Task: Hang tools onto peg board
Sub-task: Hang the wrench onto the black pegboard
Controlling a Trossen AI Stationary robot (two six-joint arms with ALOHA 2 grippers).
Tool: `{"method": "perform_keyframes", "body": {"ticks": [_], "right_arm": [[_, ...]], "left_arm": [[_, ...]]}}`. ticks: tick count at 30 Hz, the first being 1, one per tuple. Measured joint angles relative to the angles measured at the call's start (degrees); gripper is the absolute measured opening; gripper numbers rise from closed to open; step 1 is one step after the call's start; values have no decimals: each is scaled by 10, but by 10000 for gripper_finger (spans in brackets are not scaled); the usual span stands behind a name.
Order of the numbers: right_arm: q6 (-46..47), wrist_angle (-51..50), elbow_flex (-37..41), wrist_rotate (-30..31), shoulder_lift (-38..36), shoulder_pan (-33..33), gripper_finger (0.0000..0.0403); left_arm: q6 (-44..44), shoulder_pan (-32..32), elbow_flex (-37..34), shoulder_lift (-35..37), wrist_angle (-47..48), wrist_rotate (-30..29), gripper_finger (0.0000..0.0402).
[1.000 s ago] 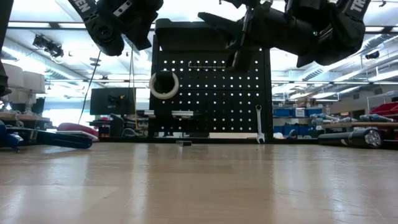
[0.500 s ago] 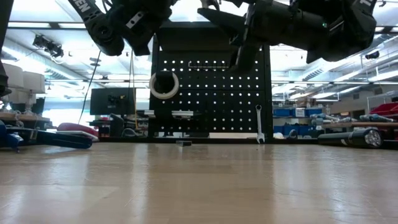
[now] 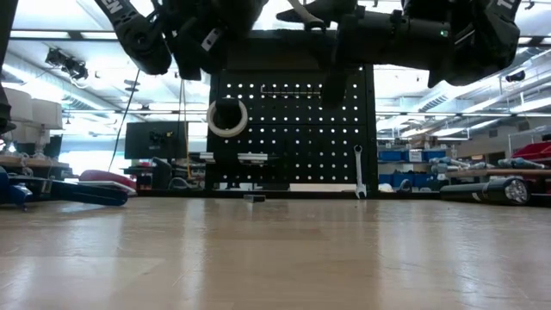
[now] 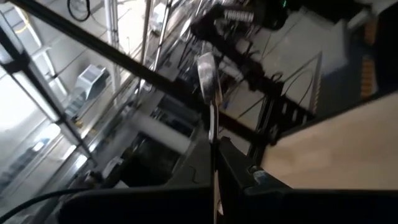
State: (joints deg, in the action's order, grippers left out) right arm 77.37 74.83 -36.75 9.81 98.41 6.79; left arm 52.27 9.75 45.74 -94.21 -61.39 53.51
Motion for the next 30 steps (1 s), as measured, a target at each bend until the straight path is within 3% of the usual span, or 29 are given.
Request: {"method": "perform_keyframes", "body": {"ticks": [10, 15, 18, 26, 30], "right_arm": [[-11, 34, 0, 5, 0, 1, 32], [-29, 36, 0, -11, 0, 1, 26], [-56, 42, 0, -55, 0, -12, 49], [-116, 75, 2, -212, 0, -61, 159], [-155, 127, 36, -236, -8, -93, 191]], "left_arm": [[47, -2, 0, 1, 16, -24, 0], [46, -3, 0, 1, 16, -25, 0], [31, -1, 0, 1, 14, -29, 0], [20, 0, 0, 1, -4, -35, 0], [-15, 0, -1, 1, -11, -33, 0]]}}
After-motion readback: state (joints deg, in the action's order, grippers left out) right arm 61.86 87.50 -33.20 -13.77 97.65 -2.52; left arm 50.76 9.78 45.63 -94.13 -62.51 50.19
